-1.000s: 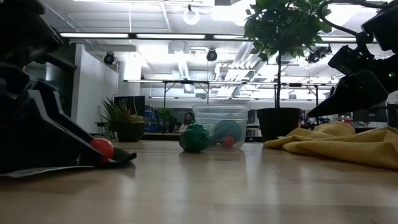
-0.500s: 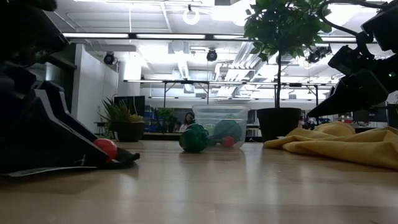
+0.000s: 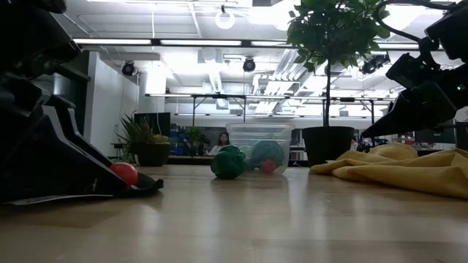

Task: Pick and placing Produce into tupperware
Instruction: Put the red cherry into the transparent bin

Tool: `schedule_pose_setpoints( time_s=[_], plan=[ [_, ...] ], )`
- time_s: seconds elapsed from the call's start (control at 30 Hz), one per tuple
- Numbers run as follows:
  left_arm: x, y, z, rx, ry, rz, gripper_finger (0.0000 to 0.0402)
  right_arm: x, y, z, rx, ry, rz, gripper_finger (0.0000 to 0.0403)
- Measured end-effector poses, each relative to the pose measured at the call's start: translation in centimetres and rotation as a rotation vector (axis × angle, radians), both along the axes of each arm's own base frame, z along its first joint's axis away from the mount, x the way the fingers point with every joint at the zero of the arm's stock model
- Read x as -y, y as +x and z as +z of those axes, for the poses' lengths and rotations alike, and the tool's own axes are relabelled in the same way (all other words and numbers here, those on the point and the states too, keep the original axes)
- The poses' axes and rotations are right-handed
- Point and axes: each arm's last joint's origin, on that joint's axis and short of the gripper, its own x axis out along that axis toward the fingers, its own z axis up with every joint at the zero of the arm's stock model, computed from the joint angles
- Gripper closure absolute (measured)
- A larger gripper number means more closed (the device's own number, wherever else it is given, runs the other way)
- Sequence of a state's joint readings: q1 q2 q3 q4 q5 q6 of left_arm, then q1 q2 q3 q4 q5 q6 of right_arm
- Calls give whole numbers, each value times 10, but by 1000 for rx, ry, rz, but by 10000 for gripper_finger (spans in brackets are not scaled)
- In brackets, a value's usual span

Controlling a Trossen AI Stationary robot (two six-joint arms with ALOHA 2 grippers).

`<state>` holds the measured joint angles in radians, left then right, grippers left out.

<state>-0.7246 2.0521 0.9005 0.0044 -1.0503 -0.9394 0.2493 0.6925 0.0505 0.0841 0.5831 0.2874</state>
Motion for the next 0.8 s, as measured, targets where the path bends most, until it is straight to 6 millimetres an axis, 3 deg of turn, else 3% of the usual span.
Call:
schedule_pose_setpoints(
  time_s=[0.8],
  plan=[
    [1,0,1,0,20,-3,304,0,0,0,0,0,0,289]
  ],
)
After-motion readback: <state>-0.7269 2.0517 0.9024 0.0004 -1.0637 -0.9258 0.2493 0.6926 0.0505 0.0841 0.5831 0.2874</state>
